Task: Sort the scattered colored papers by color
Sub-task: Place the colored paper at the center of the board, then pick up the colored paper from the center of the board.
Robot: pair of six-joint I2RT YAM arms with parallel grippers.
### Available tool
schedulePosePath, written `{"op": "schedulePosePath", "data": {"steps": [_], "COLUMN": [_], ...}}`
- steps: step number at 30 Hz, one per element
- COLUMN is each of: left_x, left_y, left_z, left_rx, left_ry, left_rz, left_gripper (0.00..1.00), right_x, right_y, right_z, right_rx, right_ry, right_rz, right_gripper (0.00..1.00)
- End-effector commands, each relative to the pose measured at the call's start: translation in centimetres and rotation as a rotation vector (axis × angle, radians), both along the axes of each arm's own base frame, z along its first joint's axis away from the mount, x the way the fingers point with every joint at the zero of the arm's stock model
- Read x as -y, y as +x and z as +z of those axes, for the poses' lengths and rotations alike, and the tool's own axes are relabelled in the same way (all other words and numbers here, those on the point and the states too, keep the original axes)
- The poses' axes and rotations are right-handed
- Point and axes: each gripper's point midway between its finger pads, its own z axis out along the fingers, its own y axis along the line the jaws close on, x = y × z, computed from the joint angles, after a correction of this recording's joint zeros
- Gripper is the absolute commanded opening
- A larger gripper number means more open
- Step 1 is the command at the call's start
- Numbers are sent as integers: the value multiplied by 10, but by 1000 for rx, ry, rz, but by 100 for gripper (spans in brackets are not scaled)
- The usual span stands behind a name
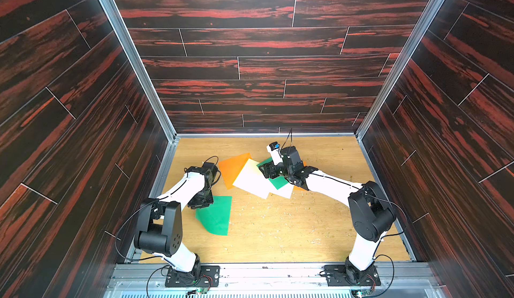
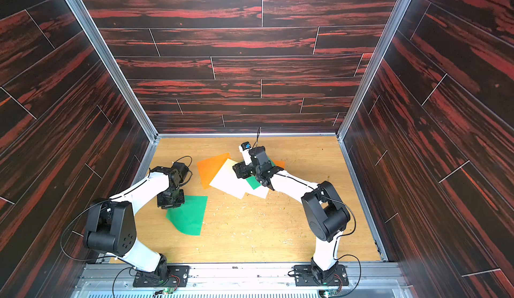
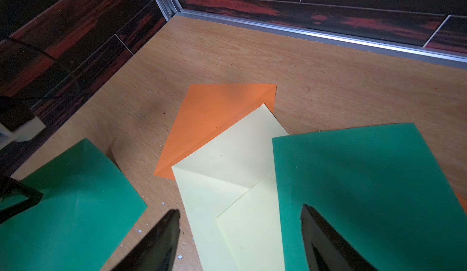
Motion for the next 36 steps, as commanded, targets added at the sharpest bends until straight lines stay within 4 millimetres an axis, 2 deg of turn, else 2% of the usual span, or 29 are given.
{"op": "schedulePosePath", "data": {"steps": [1, 4, 12, 17, 20, 24, 27, 29, 31, 34, 36], "left_x": [-8, -8, -10, 2, 23, 64, 87, 100, 113, 135, 152], "left_y": [-7, -5, -4, 13, 35, 82, 118, 135, 148, 169, 186], "left_z": [1, 3, 8, 14, 22, 43, 55, 58, 53, 47, 51], "left_rx": [-18, -8, 6, 107, 232, 485, 642, 680, 647, 613, 638], "left_ry": [36, 41, 53, -25, -153, -405, -558, -636, -692, -779, -854], "left_rz": [4, 5, 10, 28, 42, 54, 60, 57, 44, 13, -17], "left_gripper": [45, 48, 48, 47, 48, 57, 58, 58, 58, 58, 58], "right_x": [-3, -2, -1, -1, -1, 5, 7, 10, 17, 35, 51], "right_y": [-2, -2, -3, -3, 0, 8, 11, 16, 23, 34, 41], "right_z": [-12, -16, -22, -21, -22, -19, -18, -21, -27, -38, -48], "right_rx": [-25, -33, -39, -35, -41, -38, -40, -49, -63, -94, -131], "right_ry": [-15, -23, -39, -45, -62, -94, -108, -129, -156, -181, -182], "right_rz": [17, 16, 16, 22, 12, -32, -48, -73, -117, -205, -256], "right_gripper": [79, 79, 79, 79, 78, 78, 78, 77, 74, 72, 72]}}
